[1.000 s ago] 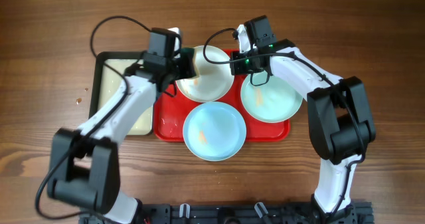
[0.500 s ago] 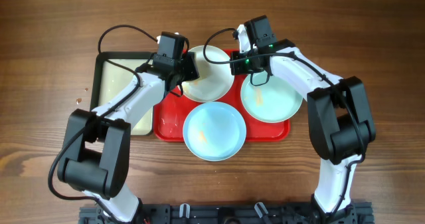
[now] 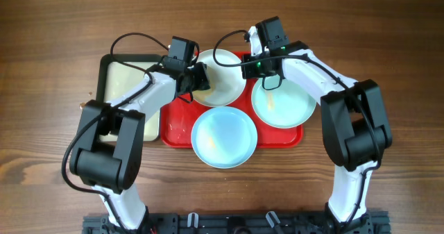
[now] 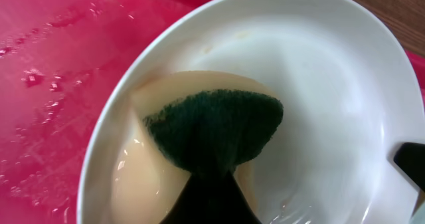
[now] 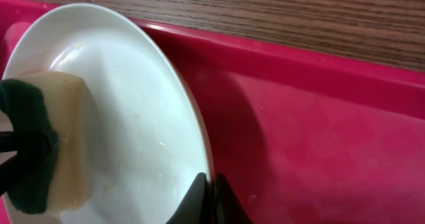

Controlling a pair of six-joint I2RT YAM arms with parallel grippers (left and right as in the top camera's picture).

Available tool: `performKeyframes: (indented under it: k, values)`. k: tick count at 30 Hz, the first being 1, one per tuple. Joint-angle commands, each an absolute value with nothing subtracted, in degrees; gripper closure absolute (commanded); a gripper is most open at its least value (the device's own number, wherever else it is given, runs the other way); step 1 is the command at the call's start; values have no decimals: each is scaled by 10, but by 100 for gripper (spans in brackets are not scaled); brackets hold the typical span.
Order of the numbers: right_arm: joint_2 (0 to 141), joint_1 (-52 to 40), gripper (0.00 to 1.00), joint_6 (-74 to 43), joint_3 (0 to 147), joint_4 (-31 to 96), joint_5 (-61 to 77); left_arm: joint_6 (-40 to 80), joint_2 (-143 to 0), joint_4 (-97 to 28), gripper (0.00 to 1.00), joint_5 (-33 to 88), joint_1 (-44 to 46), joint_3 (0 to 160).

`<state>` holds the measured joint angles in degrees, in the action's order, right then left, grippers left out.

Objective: Clean dirty plates on tray and stack at the side
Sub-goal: 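Scrub the white plate with the sponge while right gripper holds it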

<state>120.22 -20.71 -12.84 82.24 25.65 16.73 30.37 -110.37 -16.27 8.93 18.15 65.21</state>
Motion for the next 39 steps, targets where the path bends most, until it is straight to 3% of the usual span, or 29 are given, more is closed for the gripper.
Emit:
performKeyframes:
  k: [1, 7, 10, 24, 39]
  values:
    - [1214, -230, 96, -135, 829, 251, 182, 309, -1141, -164, 96, 176, 185, 649]
    - [1214, -238, 96, -135, 829, 249, 177, 309, -1141, -122, 96, 341, 173, 670]
    - [1214, -238, 96, -135, 829, 249, 177, 309, -1133, -128, 96, 365, 171, 696]
    - [1214, -238, 96, -135, 829, 249, 148, 302, -1042, -312, 96, 55, 165, 734]
    - [1214, -238, 96, -135, 829, 249, 148, 306, -1133, -362, 96, -3, 173, 732]
